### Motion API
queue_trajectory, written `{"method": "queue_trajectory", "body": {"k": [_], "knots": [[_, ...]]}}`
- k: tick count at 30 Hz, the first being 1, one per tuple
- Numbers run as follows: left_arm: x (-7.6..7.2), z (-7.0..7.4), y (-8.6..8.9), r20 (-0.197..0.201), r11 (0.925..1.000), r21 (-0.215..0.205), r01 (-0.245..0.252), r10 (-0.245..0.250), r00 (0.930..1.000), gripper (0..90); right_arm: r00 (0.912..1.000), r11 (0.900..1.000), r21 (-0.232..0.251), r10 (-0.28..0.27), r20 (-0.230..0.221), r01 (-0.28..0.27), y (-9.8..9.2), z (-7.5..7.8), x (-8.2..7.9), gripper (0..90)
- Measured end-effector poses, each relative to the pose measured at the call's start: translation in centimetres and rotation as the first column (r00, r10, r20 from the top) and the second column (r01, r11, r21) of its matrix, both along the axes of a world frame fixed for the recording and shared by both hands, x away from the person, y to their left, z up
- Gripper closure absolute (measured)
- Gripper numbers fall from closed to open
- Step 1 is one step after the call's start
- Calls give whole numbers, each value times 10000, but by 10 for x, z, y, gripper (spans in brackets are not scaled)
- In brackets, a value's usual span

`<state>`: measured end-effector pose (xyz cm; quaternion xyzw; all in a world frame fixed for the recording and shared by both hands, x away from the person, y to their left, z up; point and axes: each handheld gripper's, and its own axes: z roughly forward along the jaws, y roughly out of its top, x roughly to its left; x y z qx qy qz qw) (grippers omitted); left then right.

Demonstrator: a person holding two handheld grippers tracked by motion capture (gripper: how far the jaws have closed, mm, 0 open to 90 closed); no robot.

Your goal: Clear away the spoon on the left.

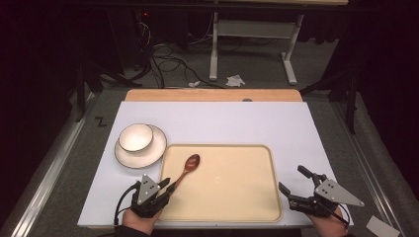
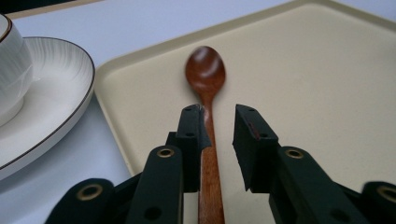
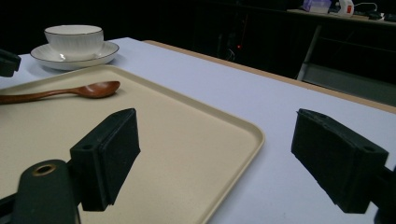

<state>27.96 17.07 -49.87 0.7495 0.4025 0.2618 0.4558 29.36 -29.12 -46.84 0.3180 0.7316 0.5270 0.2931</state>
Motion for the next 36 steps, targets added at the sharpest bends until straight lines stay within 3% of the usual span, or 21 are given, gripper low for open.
{"method": "queue_trajectory", "body": {"k": [3,10,13,17,22,23,25,27,28,29,30,31,36], "knots": [[0,0,1,-81,10000,35,-88,88,9999,715,10000,10000,27,-21,-13,21,0,0,0,165],[-5,-3,7,-586,9995,121,-307,314,9978,900,10000,10000,43,-31,-6,31,-1,0,0,164],[-6,-3,8,-692,9997,-41,-223,220,9974,900,10000,10000,49,-31,-12,31,-1,0,0,164],[-8,0,9,-532,9994,-161,-297,288,9982,900,10000,10000,80,7,-21,-7,0,0,0,165],[-5,-2,15,-707,9979,125,-640,648,9954,900,10000,10000,57,-19,-56,20,0,-1,1,165],[-3,-4,19,-981,9960,261,-858,880,9913,900,10000,10000,38,10,-35,-10,0,-1,0,165],[-2,-6,21,-1109,9949,364,-936,971,9891,900,10000,10000,36,8,-42,-8,0,-1,1,164],[3,-10,24,-1887,9927,566,-1066,1154,9752,900,9999,10000,37,2,-104,-1,0,-1,1,164],[4,-12,23,-2118,9924,669,-1037,1157,9704,900,10000,10000,20,6,-80,-6,0,-1,1,164],[4,-12,23,-2118,9924,669,-1037,1157,9704,900,10000,10000,20,6,-80,-6,0,-1,1,164],[5,-13,21,-2569,9919,876,-922,1119,9599,900,10000,10000,-1,35,-84,-35,0,-1,1,164],[6,-14,19,-2732,9914,993,-853,1096,9557,900,9999,10000,17,19,-102,-19,0,-1,1,165],[5,-16,9,-2879,9882,1451,-492,898,9534,900,10000,10000,34,-8,-79,8,-1,-1,1,164]]}}
